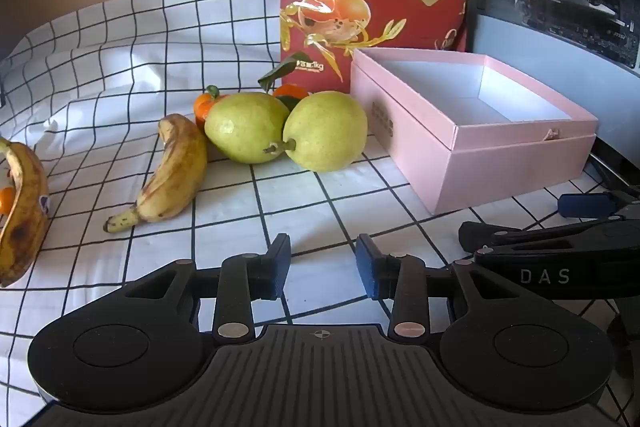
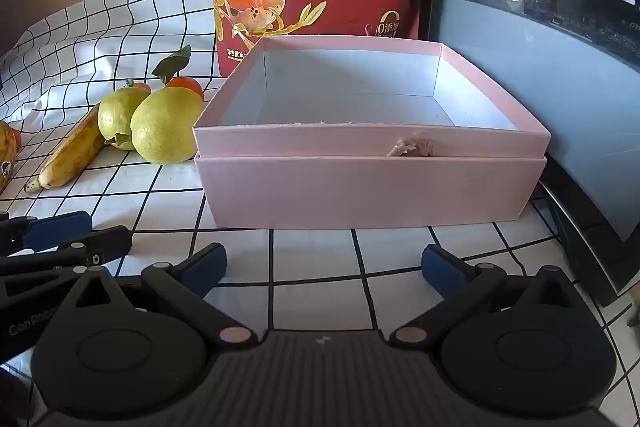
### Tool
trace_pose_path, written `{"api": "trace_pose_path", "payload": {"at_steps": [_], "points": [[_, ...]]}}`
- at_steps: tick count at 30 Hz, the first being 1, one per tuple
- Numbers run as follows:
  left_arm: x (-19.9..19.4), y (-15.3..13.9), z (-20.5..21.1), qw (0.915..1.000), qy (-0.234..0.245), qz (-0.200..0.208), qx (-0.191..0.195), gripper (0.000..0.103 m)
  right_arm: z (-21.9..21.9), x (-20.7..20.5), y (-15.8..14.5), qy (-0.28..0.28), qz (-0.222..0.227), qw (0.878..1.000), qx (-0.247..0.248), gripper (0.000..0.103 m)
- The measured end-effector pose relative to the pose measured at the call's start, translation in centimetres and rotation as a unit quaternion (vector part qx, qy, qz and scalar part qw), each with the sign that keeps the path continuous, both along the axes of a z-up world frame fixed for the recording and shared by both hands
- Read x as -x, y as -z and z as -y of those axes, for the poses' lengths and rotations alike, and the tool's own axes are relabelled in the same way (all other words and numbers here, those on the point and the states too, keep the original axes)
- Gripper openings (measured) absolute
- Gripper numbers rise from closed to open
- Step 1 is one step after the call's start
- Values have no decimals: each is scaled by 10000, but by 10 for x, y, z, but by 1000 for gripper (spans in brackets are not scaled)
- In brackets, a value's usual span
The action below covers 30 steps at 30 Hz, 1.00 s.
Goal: Organize fruits
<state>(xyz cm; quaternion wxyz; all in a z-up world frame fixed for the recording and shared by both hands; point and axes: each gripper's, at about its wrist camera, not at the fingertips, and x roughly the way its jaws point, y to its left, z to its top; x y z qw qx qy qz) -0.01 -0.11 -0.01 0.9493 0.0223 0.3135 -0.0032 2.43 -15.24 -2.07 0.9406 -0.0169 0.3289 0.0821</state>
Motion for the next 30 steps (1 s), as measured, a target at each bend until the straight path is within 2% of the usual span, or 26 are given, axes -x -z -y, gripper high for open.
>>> {"api": "trace_pose_path", "payload": {"at_steps": [9,30], "points": [[0,0,-1,9999,-1,-5,123,41,2,3,-1,5,18,10000,-37,103],[0,0,-1,9999,-1,-6,144,41,1,3,-1,5,24,10000,-57,103]]}}
